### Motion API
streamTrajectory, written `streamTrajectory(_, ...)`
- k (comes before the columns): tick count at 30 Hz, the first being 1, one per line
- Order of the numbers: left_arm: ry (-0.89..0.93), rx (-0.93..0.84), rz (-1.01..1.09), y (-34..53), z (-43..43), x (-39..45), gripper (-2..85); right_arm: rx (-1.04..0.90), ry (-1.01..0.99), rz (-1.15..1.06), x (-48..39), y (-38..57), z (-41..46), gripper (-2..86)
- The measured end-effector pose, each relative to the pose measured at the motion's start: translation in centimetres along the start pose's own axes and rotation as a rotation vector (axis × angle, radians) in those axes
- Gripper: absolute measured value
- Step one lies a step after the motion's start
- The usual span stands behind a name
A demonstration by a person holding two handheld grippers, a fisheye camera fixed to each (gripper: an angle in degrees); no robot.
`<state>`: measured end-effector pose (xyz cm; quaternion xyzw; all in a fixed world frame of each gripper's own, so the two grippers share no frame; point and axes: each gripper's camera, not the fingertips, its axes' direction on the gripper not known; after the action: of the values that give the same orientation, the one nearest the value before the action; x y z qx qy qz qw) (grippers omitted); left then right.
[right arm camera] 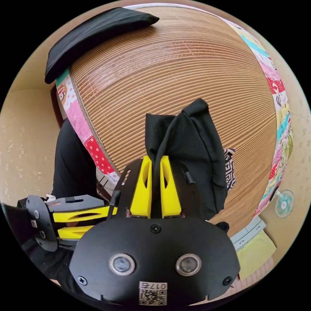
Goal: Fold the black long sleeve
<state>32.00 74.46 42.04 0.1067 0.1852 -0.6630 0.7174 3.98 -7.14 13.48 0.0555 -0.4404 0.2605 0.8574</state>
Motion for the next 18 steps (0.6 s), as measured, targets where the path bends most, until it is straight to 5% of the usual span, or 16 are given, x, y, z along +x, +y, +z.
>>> streamTrajectory(4,0.258,-0.007,0.056,1.0,0.1,-0.4,8.1,0.378,-0.34,0.065,7.8,10.7,-3.1,4.6)
streamTrajectory(11,0.342,-0.155,0.045,1.6,4.7,-0.9,12.8,1.054,-0.813,0.378,22.6,39.8,5.8,4.4)
streamTrajectory(18,0.304,-0.334,0.031,1.1,14.1,0.3,15.3,1.118,-0.869,0.888,25.5,56.1,20.6,6.5)
